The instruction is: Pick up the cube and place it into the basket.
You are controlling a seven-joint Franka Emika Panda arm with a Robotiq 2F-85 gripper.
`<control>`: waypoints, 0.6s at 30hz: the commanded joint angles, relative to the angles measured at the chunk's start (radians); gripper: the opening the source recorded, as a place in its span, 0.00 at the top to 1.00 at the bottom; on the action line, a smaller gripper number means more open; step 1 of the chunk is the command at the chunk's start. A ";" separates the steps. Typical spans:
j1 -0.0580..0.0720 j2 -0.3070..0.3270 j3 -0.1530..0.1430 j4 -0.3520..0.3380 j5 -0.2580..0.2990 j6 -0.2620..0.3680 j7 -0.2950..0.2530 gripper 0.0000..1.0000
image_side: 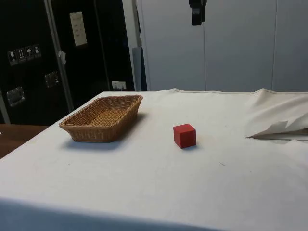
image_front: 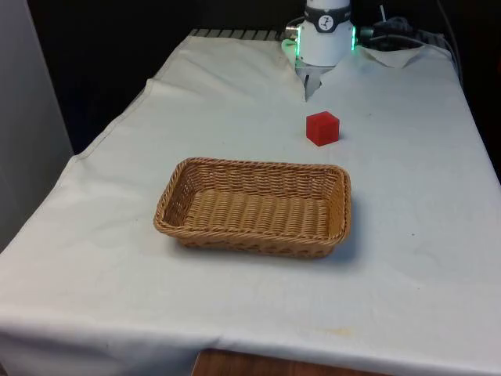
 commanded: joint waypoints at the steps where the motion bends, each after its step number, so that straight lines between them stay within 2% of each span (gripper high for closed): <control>1: 0.000 0.000 0.005 0.000 0.000 -0.001 0.003 0.00; 6: 0.000 0.007 0.045 0.006 -0.005 -0.015 0.036 0.00; 10: 0.000 0.010 0.067 0.008 -0.006 -0.020 0.051 0.00; 11: 0.000 0.002 0.060 0.001 0.000 -0.013 0.041 0.00; 12: -0.001 0.011 0.072 0.008 -0.006 -0.021 0.054 0.00; 18: -0.001 0.022 0.102 0.014 -0.006 -0.025 0.074 0.00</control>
